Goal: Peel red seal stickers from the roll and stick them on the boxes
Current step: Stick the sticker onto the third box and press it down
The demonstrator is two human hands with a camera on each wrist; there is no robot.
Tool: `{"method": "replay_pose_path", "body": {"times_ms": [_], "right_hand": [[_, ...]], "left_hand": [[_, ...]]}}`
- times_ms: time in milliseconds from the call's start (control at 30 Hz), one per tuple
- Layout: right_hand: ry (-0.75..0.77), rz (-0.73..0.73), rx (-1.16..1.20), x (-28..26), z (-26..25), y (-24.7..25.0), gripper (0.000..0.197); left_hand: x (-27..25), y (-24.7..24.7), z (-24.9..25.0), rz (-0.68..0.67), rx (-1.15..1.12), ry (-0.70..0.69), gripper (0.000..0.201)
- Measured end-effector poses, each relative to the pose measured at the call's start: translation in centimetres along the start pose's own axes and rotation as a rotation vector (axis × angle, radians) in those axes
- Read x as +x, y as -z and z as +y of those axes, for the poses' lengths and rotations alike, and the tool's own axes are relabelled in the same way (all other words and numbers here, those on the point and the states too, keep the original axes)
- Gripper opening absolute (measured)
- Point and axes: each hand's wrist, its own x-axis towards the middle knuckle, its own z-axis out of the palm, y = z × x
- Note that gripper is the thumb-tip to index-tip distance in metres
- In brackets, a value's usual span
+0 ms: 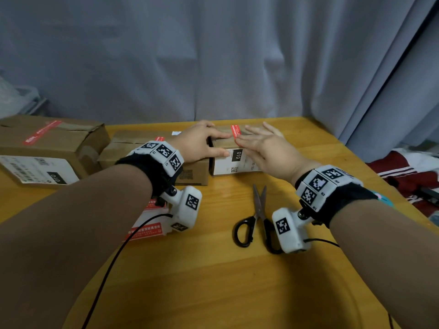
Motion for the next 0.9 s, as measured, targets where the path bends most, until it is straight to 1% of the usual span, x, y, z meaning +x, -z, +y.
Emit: {"method": "replay_pose_path", "body": {"times_ms": [100,200,300,400,500,533,600,667,733,766,833,866,900], "right_hand": [[0.024,-0.011,-0.028,-0.2,-0.2,0.1,0.038],[-0.058,-0.097,-0.062,0.5,-0.6,0.4,0.046],[-0.13,-0.246,-0.137,2.2,-0.8,0.5,0.059],[-0.182,-0.381,-0.155,4.1,-0.5,0.9,0.079],[-0.214,-0.464,-0.133,5.3,-0.2,1.1,0.099],[-0.221,-0.486,-0.136,5.4,-0.2,1.1,0.103],[-0.224,-0.502,-0.154,5.6,-0.3,1.0,0.105],[-0.228,-0.487,-0.164,5.3,-0.6,1.0,0.1],[-0.235,-0.445,-0.159,4.5,-1.1,0.9,0.087],[-0.23,-0.396,-0.142,4.0,-1.3,0.7,0.077],[-0.208,-0.242,-0.078,2.9,-1.7,0.6,0.053],[-0.193,-0.175,-0.055,2.3,-1.8,0.6,0.043],[-0.18,-0.136,-0.049,1.8,-1.9,0.7,0.039]], "left_hand": [[0.0,0.1,0.2,-0.001,0.01,-0.005,0.056],[-0.1,0.2,0.2,-0.021,0.001,-0.002,0.056],[-0.1,0.2,0.1,-0.042,-0.003,0.013,0.056],[0.0,0.2,0.0,-0.053,0.007,0.027,0.057],[0.1,0.2,-0.1,-0.061,0.017,0.029,0.058],[0.1,0.3,0.0,-0.064,0.024,0.025,0.058],[0.1,0.4,0.2,-0.066,0.031,0.014,0.058],[0.0,0.6,0.6,-0.062,0.04,0.0,0.057],[-0.1,0.8,0.9,-0.061,0.053,-0.016,0.056],[-0.2,0.9,1.2,-0.059,0.062,-0.025,0.055],[-0.3,1.0,1.5,-0.053,0.074,-0.03,0.054],[-0.4,1.0,1.6,-0.05,0.077,-0.027,0.054],[-0.5,1.1,1.8,-0.049,0.079,-0.022,0.054]]}}
